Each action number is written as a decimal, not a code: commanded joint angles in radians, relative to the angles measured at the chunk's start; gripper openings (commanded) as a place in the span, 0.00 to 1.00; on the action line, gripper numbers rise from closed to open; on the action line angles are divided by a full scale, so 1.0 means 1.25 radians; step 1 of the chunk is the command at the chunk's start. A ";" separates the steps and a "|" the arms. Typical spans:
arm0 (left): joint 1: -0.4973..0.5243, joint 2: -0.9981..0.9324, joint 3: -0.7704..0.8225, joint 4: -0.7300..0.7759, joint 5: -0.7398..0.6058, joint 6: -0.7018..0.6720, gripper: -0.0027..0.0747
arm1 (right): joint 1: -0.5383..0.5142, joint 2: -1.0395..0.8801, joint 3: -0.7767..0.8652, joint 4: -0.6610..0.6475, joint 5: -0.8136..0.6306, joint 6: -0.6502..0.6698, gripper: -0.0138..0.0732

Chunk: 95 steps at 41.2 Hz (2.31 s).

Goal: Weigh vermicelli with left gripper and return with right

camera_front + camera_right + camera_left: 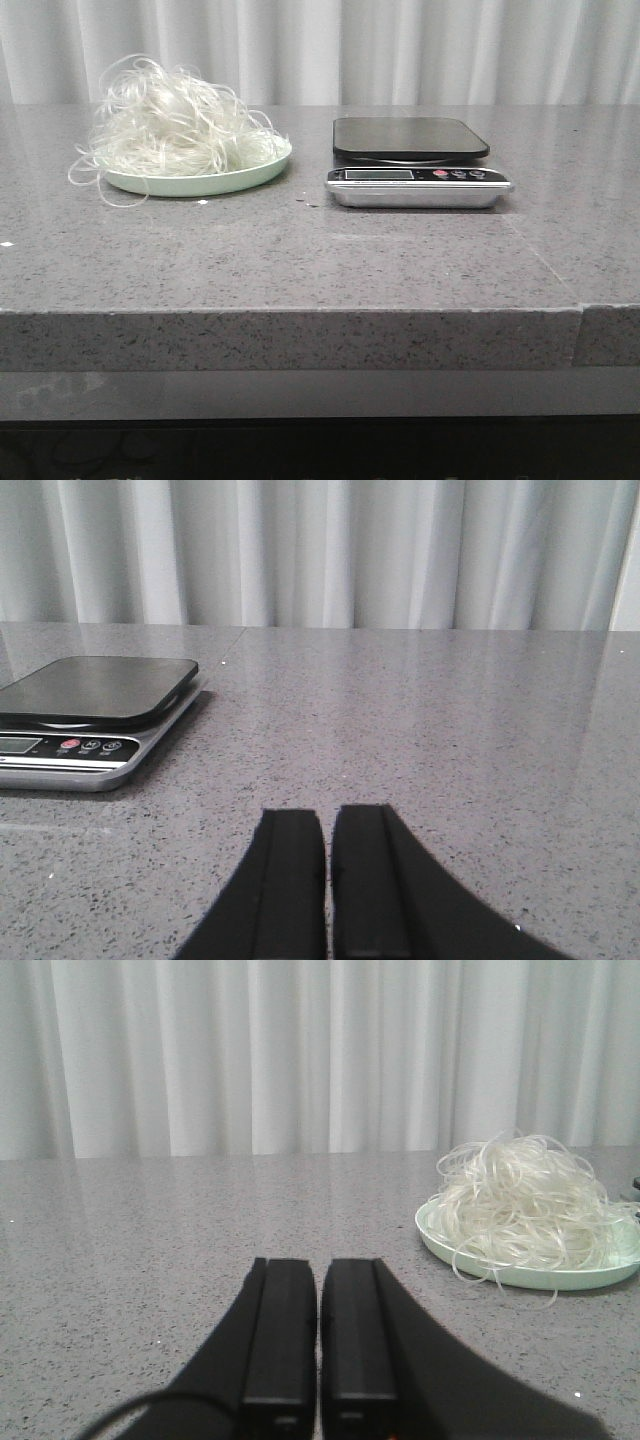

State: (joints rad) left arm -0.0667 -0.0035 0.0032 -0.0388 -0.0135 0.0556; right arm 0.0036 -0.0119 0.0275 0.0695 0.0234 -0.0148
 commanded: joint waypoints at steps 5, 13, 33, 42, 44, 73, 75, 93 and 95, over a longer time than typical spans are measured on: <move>0.001 -0.016 0.004 -0.003 -0.065 -0.008 0.22 | -0.005 -0.012 -0.007 0.003 -0.088 -0.001 0.39; 0.001 -0.016 -0.006 -0.003 -0.148 -0.008 0.22 | -0.005 -0.012 -0.027 0.003 -0.093 0.001 0.39; 0.001 0.084 -0.412 0.001 0.105 -0.008 0.22 | -0.005 0.125 -0.426 0.003 0.189 0.001 0.39; 0.001 0.222 -0.577 0.005 0.174 -0.008 0.22 | -0.005 0.275 -0.599 0.003 0.292 0.001 0.39; 0.001 0.251 -0.602 0.005 0.191 -0.008 0.22 | -0.005 0.305 -0.628 0.003 0.311 0.001 0.39; 0.001 0.512 -0.649 0.004 0.407 -0.008 0.22 | -0.005 0.601 -0.680 0.003 0.404 0.001 0.39; 0.001 0.526 -0.649 0.004 0.407 -0.008 0.22 | -0.005 0.615 -0.680 0.003 0.413 0.001 0.39; 0.001 0.641 -0.649 0.002 0.381 0.001 0.69 | -0.005 0.703 -0.680 0.003 0.463 -0.012 0.77; 0.001 0.655 -0.653 -0.002 0.372 0.001 0.74 | -0.005 0.704 -0.680 0.003 0.464 -0.012 0.82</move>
State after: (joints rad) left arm -0.0667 0.7901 -0.7807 -0.0306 0.5445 0.0556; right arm 0.0036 0.8665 -0.7980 0.0695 0.6482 -0.0185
